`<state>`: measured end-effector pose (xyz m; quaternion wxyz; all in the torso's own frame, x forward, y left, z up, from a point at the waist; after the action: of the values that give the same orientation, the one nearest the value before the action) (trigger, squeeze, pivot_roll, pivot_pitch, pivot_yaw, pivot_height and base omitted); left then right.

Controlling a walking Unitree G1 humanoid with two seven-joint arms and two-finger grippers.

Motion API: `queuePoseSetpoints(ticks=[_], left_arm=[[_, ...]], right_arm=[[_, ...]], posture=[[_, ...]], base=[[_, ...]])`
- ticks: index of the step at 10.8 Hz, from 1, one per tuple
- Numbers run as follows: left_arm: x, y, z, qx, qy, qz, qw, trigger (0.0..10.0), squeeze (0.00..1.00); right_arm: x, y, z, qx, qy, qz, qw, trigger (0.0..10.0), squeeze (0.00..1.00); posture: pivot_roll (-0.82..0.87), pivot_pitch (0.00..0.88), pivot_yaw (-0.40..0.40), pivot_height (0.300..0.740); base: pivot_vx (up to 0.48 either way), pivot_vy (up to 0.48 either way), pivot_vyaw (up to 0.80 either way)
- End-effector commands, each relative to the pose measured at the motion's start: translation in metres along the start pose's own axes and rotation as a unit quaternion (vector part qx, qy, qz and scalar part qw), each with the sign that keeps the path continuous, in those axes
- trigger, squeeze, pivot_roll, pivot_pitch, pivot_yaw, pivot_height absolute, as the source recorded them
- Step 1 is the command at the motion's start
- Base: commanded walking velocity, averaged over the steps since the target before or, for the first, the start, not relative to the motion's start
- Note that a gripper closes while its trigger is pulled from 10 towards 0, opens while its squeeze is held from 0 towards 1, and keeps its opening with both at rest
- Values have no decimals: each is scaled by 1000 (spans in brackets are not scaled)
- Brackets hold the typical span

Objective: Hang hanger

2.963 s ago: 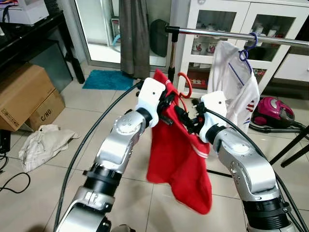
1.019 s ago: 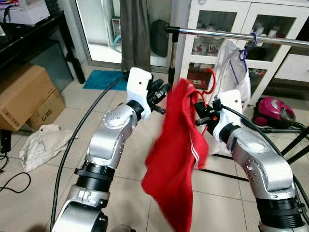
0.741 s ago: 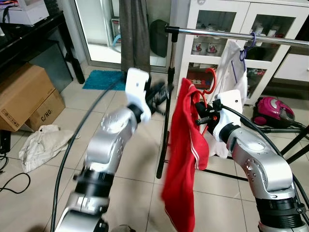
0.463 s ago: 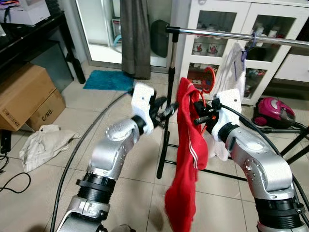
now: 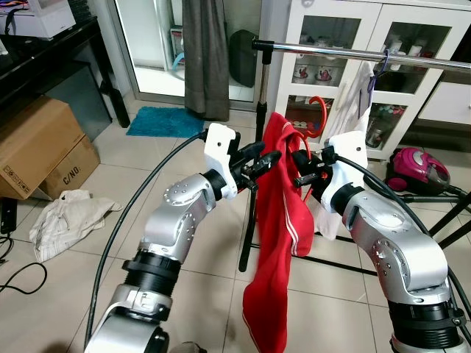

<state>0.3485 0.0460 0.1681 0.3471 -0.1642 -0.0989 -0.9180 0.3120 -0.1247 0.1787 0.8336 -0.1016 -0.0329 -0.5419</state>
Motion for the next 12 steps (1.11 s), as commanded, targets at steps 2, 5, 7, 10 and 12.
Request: queuePoseSetpoints(ticks=[2, 5, 7, 10, 12], left_arm=[[-4, 0, 14, 37, -20, 9, 999, 10000, 0], [8, 1, 6, 30, -47, -42, 998, 10000, 0], [11, 14, -2, 17, -36, -37, 999, 10000, 0], [-2, 17, -3, -4, 6, 12, 1000, 0, 0], [-1, 14, -4, 2, 2, 3, 1000, 0, 0]], right_arm=[[-4, -2, 13, 24, -7, 10, 1000, 0, 0], [-5, 0, 15, 25, -8, 17, 1000, 0, 0], [-10, 3, 19, 30, -11, 33, 999, 0, 0], [-9, 2, 18, 27, -11, 29, 999, 0, 0], [-8, 1, 15, 23, -9, 26, 999, 0, 0]], posture=[[35, 0, 35, 740], [40, 0, 24, 740], [35, 0, 26, 740], [31, 0, 37, 740], [38, 0, 32, 740]], base=[[0, 0, 0], [0, 0, 0], [0, 0, 0], [0, 0, 0], [0, 0, 0]])
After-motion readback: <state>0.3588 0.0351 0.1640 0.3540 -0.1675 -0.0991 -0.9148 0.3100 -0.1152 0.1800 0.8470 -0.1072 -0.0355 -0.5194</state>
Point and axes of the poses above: a point about 5 cm out from each wrist's last joint towards the gripper, its own y axis pointing out of the wrist towards the gripper, its own z axis along the axis of the wrist's last joint, x = y × z, the point moved 2 cm from there along y, pointing out of the wrist towards the gripper, and after that the axes turned 11 degrees about -y, right-handed, at the moved point
